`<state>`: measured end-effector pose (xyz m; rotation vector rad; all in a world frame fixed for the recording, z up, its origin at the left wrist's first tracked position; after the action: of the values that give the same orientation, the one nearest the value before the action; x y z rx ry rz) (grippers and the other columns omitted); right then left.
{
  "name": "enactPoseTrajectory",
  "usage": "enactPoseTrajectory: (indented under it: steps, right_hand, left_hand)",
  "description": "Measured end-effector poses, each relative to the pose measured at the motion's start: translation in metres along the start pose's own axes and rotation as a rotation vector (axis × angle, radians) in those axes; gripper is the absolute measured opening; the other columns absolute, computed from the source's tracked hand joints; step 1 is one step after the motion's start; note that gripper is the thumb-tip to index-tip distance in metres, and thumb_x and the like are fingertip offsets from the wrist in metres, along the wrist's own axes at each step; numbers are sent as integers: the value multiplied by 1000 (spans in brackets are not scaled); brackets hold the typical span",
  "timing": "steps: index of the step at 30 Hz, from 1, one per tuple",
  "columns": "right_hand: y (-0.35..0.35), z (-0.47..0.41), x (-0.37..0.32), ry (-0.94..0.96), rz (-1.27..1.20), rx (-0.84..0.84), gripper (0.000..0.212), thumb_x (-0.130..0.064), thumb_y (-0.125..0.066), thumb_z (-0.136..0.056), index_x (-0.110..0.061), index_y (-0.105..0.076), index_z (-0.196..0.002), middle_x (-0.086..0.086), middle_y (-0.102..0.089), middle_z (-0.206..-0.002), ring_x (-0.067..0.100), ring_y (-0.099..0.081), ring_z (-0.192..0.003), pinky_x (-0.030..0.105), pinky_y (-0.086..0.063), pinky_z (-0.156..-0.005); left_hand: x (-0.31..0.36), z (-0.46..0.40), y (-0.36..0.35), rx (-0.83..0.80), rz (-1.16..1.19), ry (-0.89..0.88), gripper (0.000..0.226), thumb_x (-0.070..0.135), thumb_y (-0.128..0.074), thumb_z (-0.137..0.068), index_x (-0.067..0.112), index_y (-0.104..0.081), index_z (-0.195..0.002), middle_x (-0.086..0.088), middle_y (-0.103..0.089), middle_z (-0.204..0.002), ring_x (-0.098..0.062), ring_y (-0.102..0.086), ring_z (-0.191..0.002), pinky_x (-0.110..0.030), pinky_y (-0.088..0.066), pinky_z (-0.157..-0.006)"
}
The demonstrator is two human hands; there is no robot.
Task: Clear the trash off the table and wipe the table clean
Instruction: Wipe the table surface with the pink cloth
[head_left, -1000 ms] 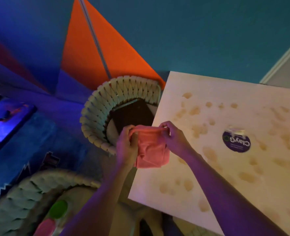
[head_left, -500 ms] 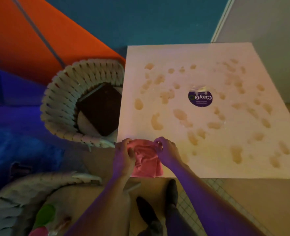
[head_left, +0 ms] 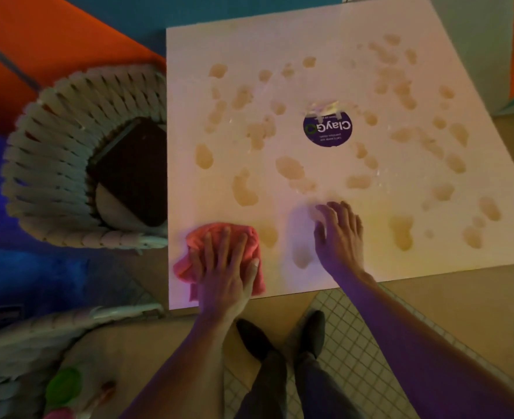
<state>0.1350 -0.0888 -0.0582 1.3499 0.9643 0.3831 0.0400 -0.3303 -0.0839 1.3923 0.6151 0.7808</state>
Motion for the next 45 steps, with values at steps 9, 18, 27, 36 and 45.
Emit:
enactPoseTrajectory:
  steps: [9, 18, 27, 36, 45]
  right_hand:
    - [-9, -9, 39, 8, 2, 10, 51, -27, -40, -100, -10, -41, -148, 10, -40, -153, 30, -25, -149, 56, -15, -121]
    - [-7, -12, 40, 10, -30, 57, 50, -21, -42, -99, -8, -43, -148, 11, -42, -153, 29, -24, -150, 57, -17, -121]
    - [0, -13, 46, 21, -130, 143, 48, -10, -41, -98, -3, -44, -145, 15, -47, -148, 29, -30, -148, 56, -21, -119]
    - [6, -8, 54, -20, -267, 218, 51, 5, -40, -89, 1, -49, -139, 20, -51, -138, 35, -37, -141, 53, -27, -118]
    - [1, 15, 65, 89, 6, 61, 56, -10, -37, -91, -5, -43, -147, 12, -41, -155, 30, -29, -148, 55, -22, -120]
  left_hand:
    - [-10, -68, 1, 20, -17, 178, 62, 62, -27, -98, 35, -27, -155, -2, -20, -165, -42, -15, -149, -67, -14, -114]
    - [22, -195, 13, 80, 63, 246, 59, 58, -27, -99, 35, -30, -153, -3, -23, -164, -44, -16, -149, -70, -11, -114]
    - [155, -209, 3, 123, 32, -169, 51, 51, -29, -103, 37, -37, -152, 0, -33, -161, -39, -28, -147, -63, -17, -115]
    - [140, -78, 4, 76, 39, -461, 49, 48, -34, -103, 40, -36, -151, 3, -30, -162, -32, -23, -150, -58, -19, -117]
    - [-29, -10, 5, 32, 2, -21, 53, 50, -34, -101, 37, -34, -152, -2, -27, -163, -38, -12, -152, -63, -8, -119]
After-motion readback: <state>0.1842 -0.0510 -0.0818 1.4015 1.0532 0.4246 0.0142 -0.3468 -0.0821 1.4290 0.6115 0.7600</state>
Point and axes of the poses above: each hand's wrist, its own z-axis away from the middle knuckle, its own y-axis out of the back of the hand, x = y × z, the point moved 9 cm from there along -z, towards the middle knuckle
